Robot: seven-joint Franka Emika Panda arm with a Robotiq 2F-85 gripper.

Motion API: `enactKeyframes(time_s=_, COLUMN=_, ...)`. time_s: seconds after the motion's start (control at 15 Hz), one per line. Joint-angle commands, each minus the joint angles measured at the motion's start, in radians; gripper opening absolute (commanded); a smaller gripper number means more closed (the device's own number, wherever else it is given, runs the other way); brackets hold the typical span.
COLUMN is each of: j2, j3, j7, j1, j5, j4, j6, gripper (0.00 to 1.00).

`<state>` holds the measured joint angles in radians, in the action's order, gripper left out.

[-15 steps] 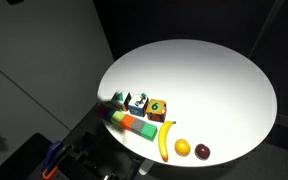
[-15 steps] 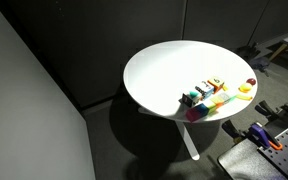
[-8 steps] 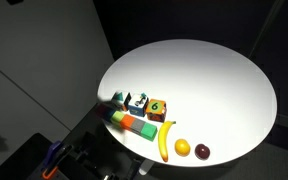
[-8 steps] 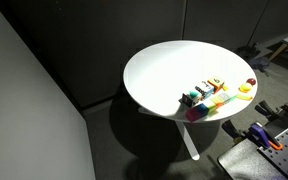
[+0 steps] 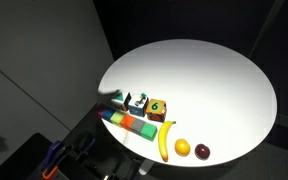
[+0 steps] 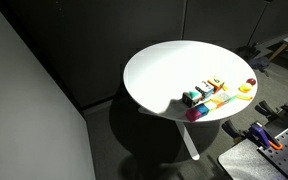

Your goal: Pick up the soft block with number one on it and stack it on top of the two soft blocks to the right

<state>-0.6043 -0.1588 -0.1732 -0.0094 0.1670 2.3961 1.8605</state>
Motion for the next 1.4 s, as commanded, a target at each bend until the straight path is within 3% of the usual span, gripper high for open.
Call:
enactKeyframes(time_s=0.0, j2=0.078, j3=0.017, j7=-0.011, j1=0.025, j5=-0.027, j4=-0.045, j6=0.073, gripper=1.00)
enactKeyframes(time_s=0.6, j2=0.193, j3=0.073, j7=0.032, j1=0.047, j5=-0.173, j4=-0.054, j6=0.164, gripper=1.00)
enactKeyframes(time_s=1.33, j2=0.195, j3=0.069, j7=0.014, j1=0.039, j5=-0.156, j4=-0.024, j6=0.180, gripper=1.00)
